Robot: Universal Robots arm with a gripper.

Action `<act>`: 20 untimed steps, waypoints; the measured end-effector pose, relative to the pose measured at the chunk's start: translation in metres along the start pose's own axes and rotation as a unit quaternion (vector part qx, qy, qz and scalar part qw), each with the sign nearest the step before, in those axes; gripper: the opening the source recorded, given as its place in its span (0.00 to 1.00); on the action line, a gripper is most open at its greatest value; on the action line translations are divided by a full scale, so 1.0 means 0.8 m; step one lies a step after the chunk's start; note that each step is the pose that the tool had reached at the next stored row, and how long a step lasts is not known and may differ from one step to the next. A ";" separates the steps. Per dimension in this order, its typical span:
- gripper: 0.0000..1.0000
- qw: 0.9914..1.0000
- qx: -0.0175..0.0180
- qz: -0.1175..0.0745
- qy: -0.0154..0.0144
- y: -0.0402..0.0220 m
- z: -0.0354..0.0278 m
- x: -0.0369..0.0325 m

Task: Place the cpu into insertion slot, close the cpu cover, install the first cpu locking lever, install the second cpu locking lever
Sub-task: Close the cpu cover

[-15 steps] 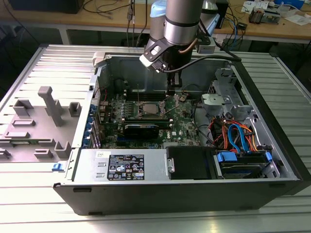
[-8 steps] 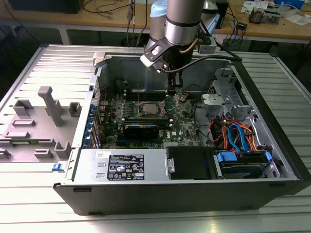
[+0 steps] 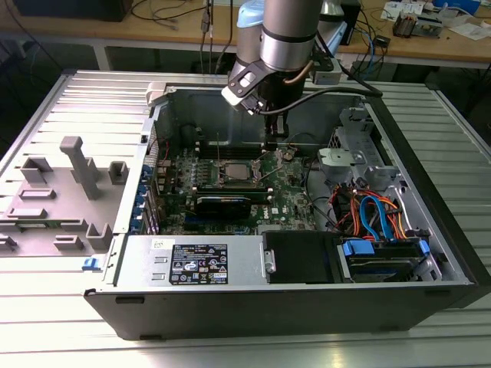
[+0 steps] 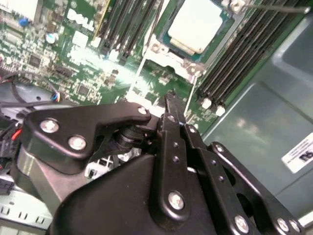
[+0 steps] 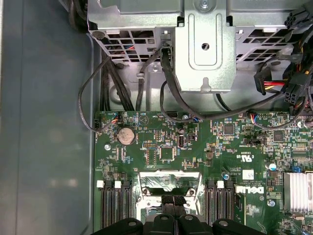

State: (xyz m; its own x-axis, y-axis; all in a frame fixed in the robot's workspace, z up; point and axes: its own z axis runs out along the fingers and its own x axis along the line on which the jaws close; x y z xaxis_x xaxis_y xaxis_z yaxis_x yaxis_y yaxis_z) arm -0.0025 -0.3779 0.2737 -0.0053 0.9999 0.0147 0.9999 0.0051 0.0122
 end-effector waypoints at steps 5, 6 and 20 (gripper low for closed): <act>0.11 1.000 0.000 0.000 0.000 0.0521 0.0186 -0.0003; 0.11 1.000 0.000 0.000 0.000 0.0539 0.0198 -0.0003; 0.11 1.000 0.003 0.000 0.005 0.0498 0.0376 -0.0006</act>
State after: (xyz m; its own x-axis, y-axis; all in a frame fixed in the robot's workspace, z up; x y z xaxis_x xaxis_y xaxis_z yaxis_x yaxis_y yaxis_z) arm 0.0377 -0.3776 0.2441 -0.0063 0.9997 0.0255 1.0000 0.0061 0.0067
